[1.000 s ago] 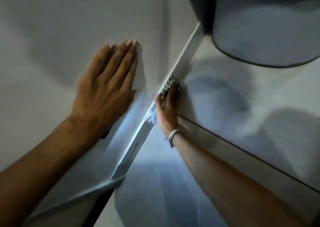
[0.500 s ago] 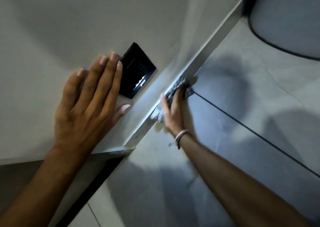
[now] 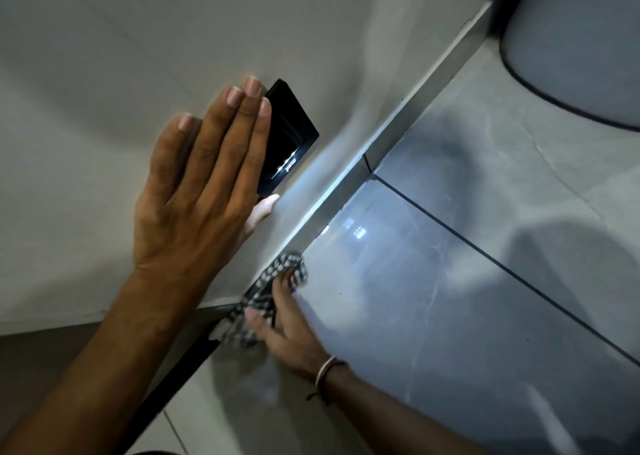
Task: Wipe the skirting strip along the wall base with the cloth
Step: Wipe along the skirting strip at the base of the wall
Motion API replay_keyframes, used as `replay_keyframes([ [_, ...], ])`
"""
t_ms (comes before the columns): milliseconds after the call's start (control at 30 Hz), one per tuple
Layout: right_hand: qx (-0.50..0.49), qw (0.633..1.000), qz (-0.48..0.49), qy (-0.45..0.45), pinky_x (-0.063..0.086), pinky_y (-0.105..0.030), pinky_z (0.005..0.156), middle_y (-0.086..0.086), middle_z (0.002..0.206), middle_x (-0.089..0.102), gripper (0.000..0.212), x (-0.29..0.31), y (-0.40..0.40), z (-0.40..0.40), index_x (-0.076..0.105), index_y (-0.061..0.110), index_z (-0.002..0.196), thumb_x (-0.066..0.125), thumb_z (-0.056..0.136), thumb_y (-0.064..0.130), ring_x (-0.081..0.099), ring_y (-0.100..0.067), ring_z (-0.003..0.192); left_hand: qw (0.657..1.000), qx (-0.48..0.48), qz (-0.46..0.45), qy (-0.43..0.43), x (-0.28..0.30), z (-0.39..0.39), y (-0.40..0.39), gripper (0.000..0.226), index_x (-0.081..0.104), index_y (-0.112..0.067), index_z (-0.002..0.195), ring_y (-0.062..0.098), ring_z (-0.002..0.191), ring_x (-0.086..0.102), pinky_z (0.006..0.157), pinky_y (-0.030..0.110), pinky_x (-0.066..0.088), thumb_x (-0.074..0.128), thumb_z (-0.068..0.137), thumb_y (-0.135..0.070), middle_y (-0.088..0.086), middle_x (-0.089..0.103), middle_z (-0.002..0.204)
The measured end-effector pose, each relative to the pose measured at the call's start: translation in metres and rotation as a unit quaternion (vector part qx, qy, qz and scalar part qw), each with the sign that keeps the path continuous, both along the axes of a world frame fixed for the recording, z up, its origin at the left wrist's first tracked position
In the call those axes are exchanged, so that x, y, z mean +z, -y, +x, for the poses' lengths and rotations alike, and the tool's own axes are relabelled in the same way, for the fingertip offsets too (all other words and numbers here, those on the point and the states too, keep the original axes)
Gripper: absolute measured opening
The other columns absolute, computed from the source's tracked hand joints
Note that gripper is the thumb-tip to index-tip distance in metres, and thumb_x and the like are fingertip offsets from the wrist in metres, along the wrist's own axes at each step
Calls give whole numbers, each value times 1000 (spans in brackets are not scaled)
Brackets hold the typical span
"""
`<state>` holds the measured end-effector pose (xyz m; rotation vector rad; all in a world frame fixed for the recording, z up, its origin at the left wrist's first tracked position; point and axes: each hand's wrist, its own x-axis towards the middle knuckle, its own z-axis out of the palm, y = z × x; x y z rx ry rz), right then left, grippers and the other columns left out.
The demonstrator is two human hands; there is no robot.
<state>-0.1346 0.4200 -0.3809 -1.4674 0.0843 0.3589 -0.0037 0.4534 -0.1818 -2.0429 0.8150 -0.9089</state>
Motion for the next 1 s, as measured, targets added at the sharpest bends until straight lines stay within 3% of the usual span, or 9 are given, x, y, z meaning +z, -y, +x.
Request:
replay_keyframes([
  [167, -86, 992, -88, -17, 28, -51, 127, 2, 173, 13, 98, 7, 70, 62, -5, 38, 160, 31, 84, 89, 29, -19, 155, 1000, 5, -7, 7, 1, -3, 3, 83, 24, 1, 168, 28, 159, 28, 130, 43, 1, 49, 110, -52, 14, 32, 172],
  [267, -210, 962, -172, -42, 30, -50, 127, 0, 173, 12, 99, 12, 89, 97, 1, 33, 161, 25, 83, 90, 28, -19, 156, 999, 2, 15, 46, 0, 2, 16, 76, 34, 0, 165, 26, 154, 40, 133, 41, 13, 63, 105, -38, 13, 41, 168],
  [333, -246, 957, -153, -25, 25, -47, 129, -1, 174, 3, 99, 14, 69, 95, -3, 27, 162, 31, 88, 83, 17, -17, 159, 998, -7, 23, 52, -2, 5, 25, 70, 38, 0, 163, 25, 154, 41, 128, 44, 22, 64, 104, -30, 13, 44, 167],
  [400, -206, 974, -98, 9, 11, -39, 132, -1, 174, -10, 104, 15, 22, 56, -6, 17, 162, 36, 90, 79, -2, -12, 161, 999, -16, 5, 37, -3, 7, 29, 69, 36, 1, 164, 27, 155, 38, 129, 44, 23, 62, 105, -25, 15, 41, 168],
  [533, -33, 995, -88, -20, 0, -33, 131, 16, 161, -38, 111, 15, -41, -12, -6, 13, 162, 30, 87, 87, -11, -19, 160, 1000, -9, -11, 17, -4, 8, 23, 85, 25, 4, 167, 29, 159, 27, 130, 42, 13, 69, 103, -30, 17, 33, 171],
  [667, -149, 970, -187, -51, 5, -42, 132, -17, 171, -11, 123, 23, 31, 68, -3, -1, 160, 22, 82, 91, -4, -25, 160, 999, -23, -31, -2, -11, 9, 21, 81, 21, 3, 168, 28, 161, 23, 132, 42, 12, 66, 103, -18, 17, 31, 172],
  [733, -182, 931, -316, -34, 12, -51, 131, -29, 169, 6, 117, 23, 88, 106, 10, -6, 158, 21, 84, 84, 7, -33, 160, 999, -21, -39, -9, -12, 12, 20, 90, 17, 3, 169, 28, 164, 13, 134, 42, 7, 70, 101, -24, 17, 24, 174],
  [833, -115, 882, -458, 11, 17, -57, 128, -29, 167, 19, 117, 19, 120, 110, 22, -3, 157, 15, 82, 86, 16, -35, 158, 999, -20, -36, -6, -12, 15, 17, 99, 16, 2, 169, 29, 164, 10, 134, 43, 8, 76, 97, -31, 17, 20, 176],
  [1000, -5, 902, -428, 48, 11, -59, 129, -27, 168, 15, 124, 4, 59, 50, 19, -1, 158, 11, 79, 95, 7, -35, 160, 995, -29, -75, -59, -16, 15, 16, 95, 11, 1, 170, 26, 165, 6, 128, 51, 32, 70, 101, -28, 15, 13, 177],
])
